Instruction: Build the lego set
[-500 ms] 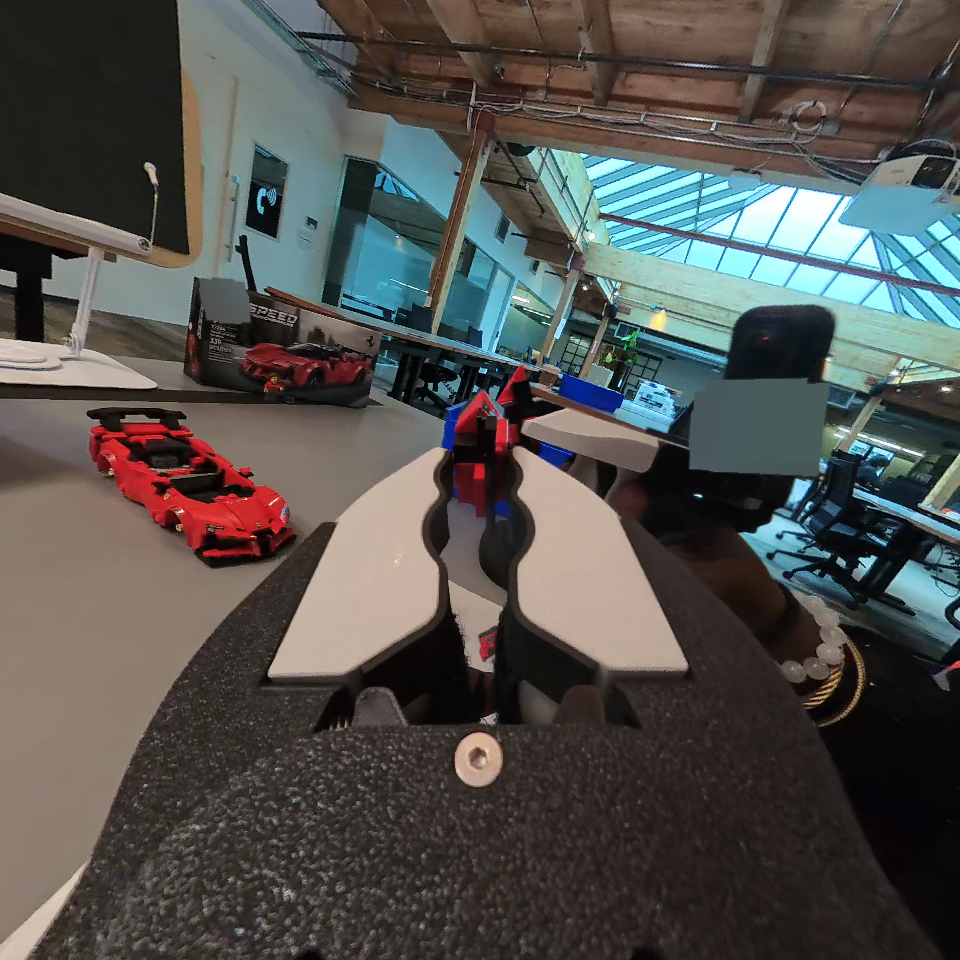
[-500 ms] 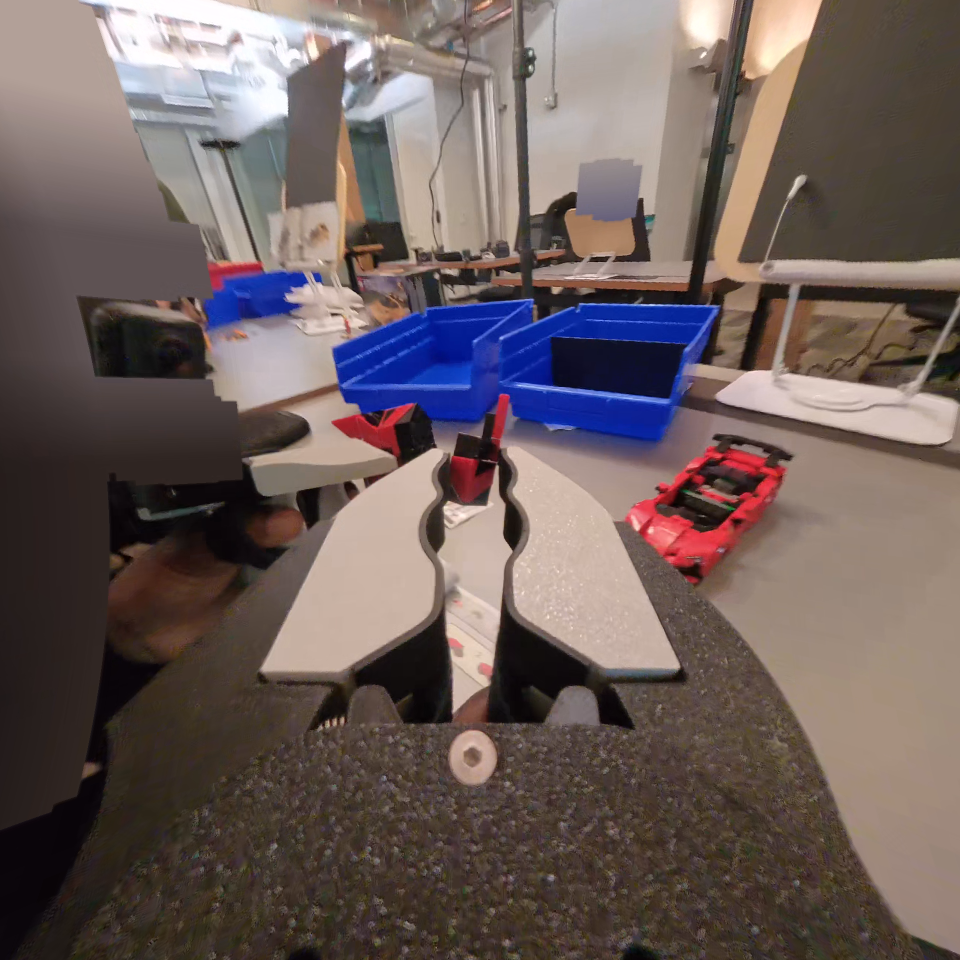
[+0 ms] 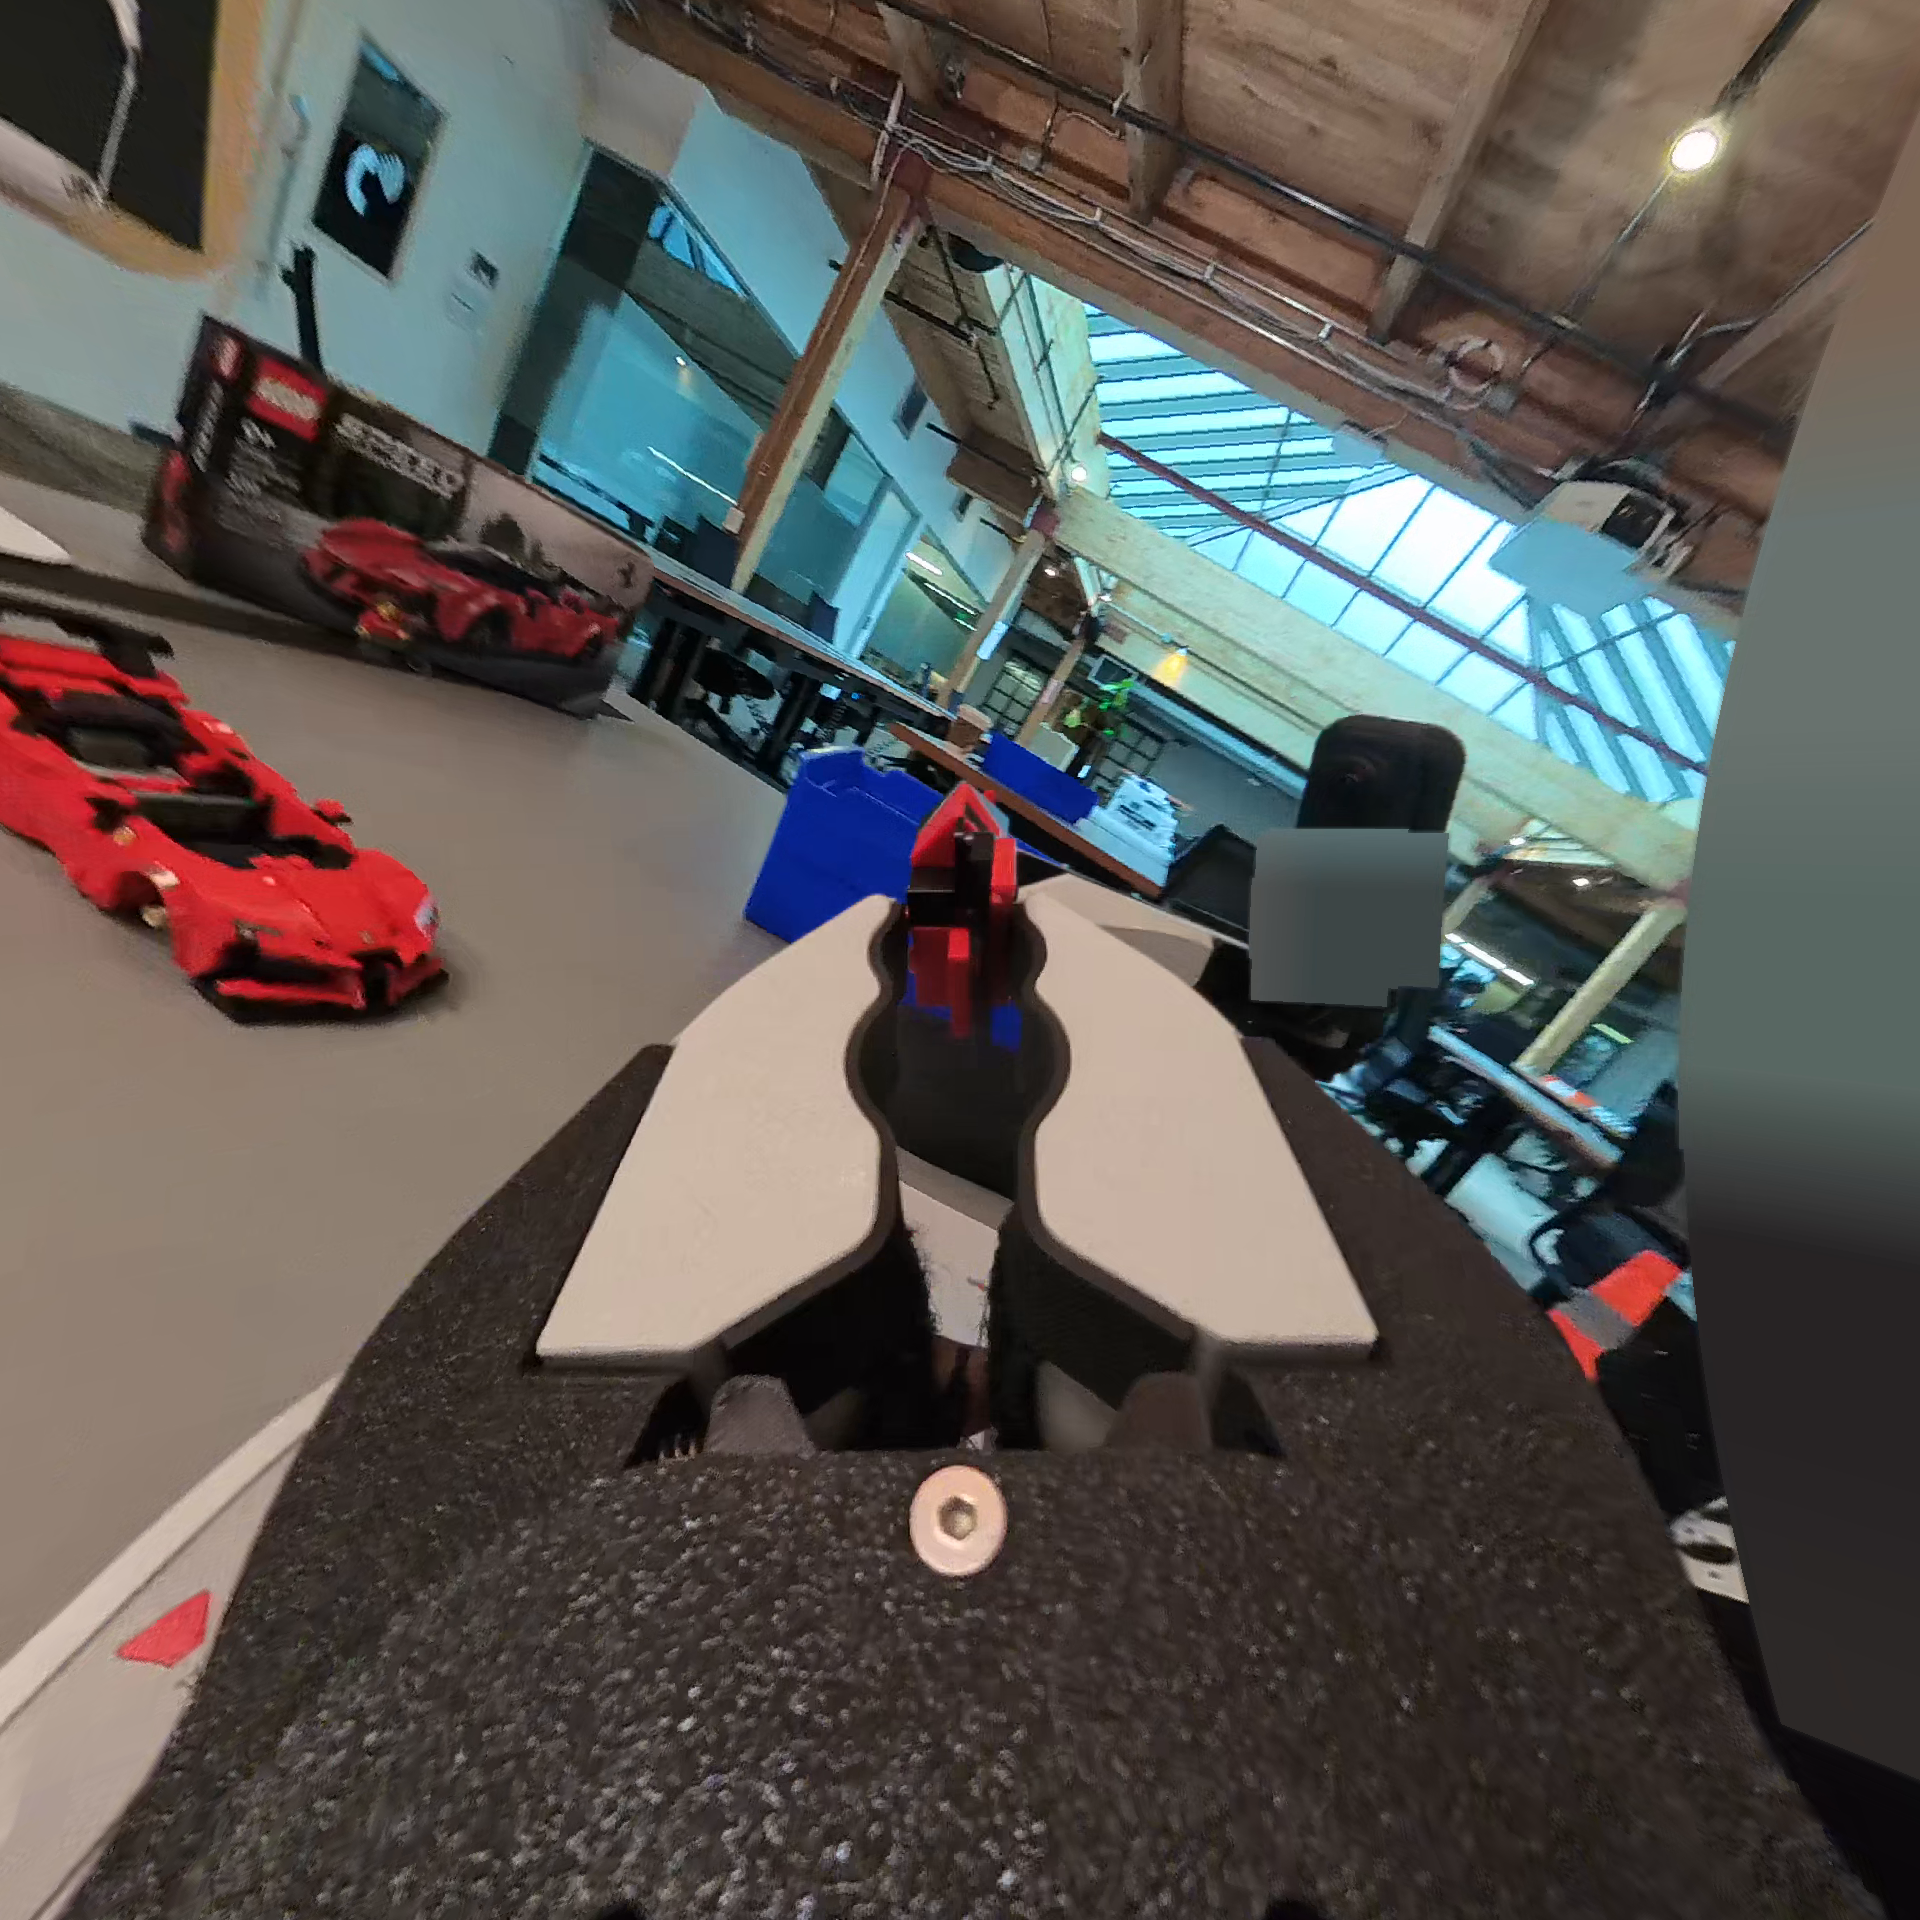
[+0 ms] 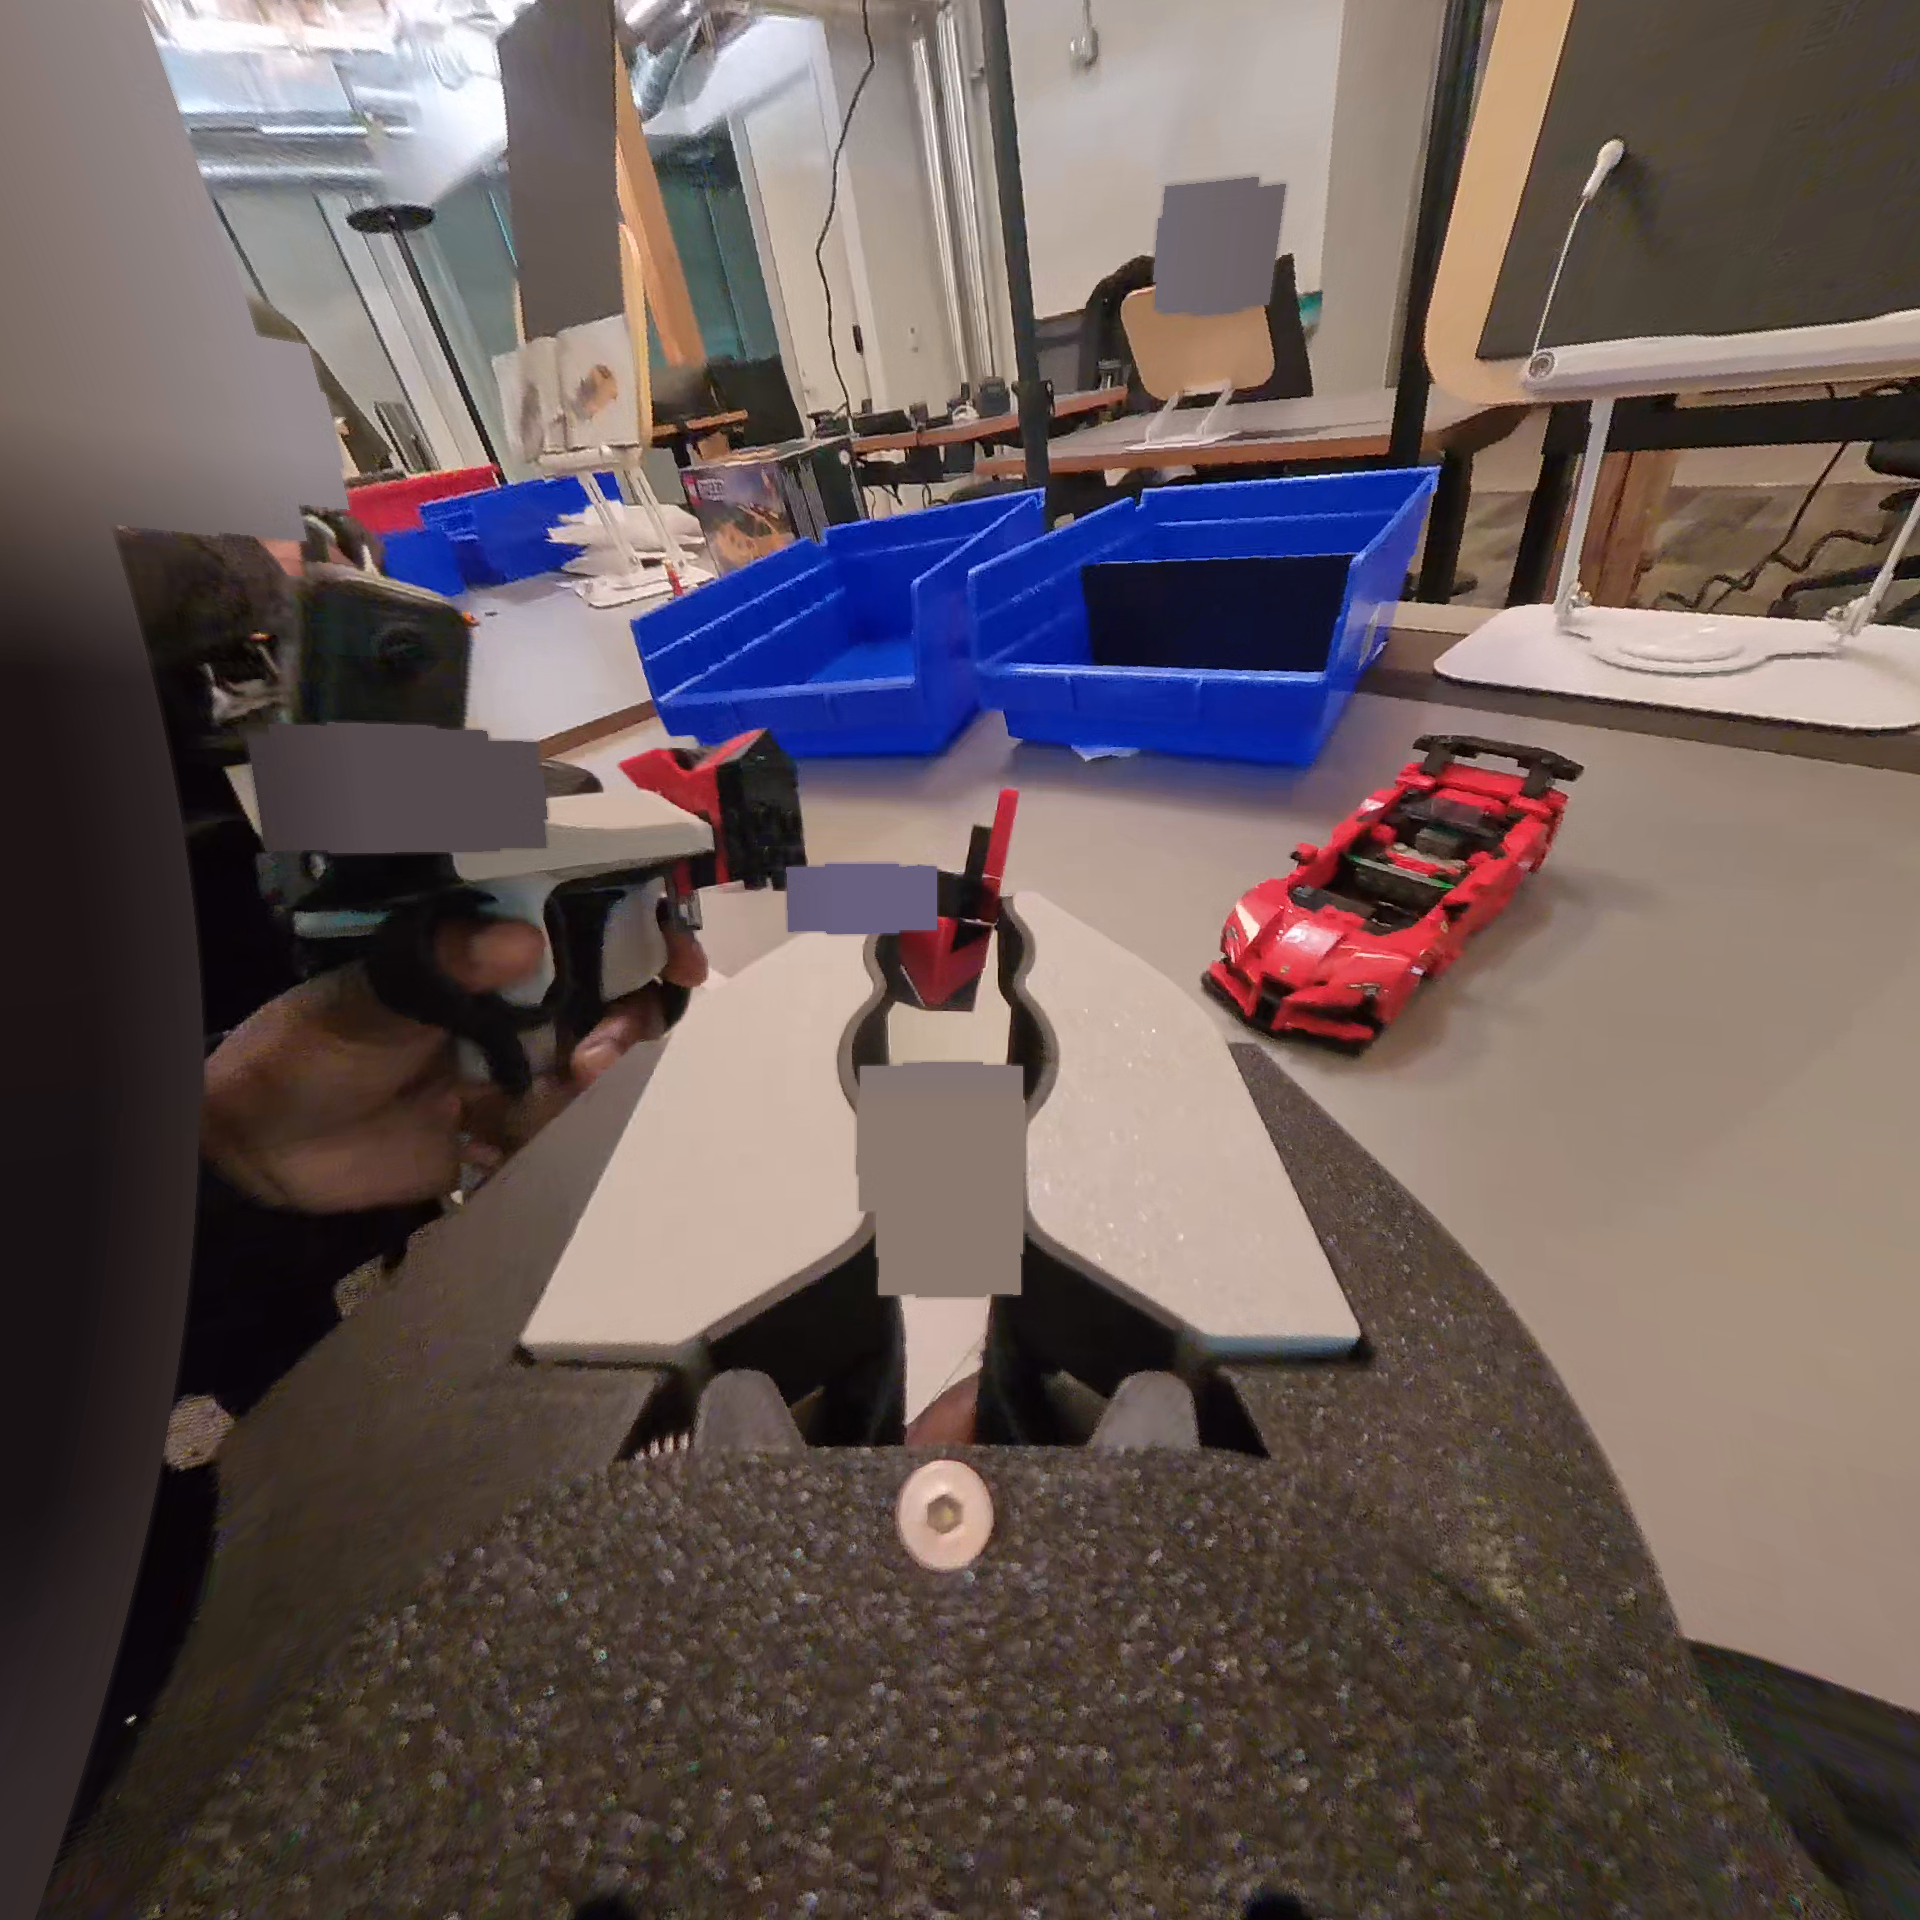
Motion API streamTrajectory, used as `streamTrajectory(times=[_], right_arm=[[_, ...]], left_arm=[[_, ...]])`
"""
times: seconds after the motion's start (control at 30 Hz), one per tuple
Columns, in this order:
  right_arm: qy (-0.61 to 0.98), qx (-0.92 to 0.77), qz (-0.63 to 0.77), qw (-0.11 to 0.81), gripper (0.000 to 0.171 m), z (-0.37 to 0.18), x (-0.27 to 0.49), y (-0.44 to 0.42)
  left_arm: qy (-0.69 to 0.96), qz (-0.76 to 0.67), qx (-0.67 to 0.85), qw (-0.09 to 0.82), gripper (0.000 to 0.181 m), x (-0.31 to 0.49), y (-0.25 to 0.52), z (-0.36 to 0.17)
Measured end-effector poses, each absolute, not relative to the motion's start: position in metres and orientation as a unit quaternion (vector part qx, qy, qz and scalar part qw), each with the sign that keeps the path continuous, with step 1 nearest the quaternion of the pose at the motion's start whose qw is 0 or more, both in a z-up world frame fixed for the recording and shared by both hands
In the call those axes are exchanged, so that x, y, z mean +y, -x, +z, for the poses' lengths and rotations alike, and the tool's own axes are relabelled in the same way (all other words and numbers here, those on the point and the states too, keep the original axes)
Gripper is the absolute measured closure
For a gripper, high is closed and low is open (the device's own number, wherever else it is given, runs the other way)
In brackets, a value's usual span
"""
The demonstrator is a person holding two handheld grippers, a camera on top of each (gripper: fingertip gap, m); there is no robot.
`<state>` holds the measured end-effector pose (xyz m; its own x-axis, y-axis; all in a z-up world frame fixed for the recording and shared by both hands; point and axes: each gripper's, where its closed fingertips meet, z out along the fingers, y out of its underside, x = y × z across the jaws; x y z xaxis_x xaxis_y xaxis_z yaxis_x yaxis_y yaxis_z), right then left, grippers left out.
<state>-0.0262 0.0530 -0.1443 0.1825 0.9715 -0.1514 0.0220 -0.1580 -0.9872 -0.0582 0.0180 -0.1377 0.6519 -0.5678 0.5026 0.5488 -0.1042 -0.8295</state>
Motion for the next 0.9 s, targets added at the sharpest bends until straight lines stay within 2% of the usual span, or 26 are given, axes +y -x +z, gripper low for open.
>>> streamTrajectory(times=[0.13, 0.3, 0.4, 0.9], right_arm=[[0.539, -0.447, 0.554, 0.451, 0.154, -0.133, 0.029, 0.03], [0.523, -0.431, 0.675, 0.293, 0.154, -0.13, 0.009, 0.032], [0.518, -0.41, 0.711, 0.243, 0.154, -0.129, 0.006, 0.032], [0.51, -0.414, 0.712, 0.248, 0.154, -0.131, 0.001, 0.031]], left_arm=[[0.619, -0.474, 0.008, 0.626, 0.163, 0.017, 0.053, -0.145], [0.611, -0.554, 0.054, 0.563, 0.163, 0.002, 0.039, -0.143], [0.612, -0.561, 0.076, 0.552, 0.163, -0.003, 0.036, -0.142], [0.618, -0.564, 0.1, 0.538, 0.163, -0.007, 0.03, -0.142]])
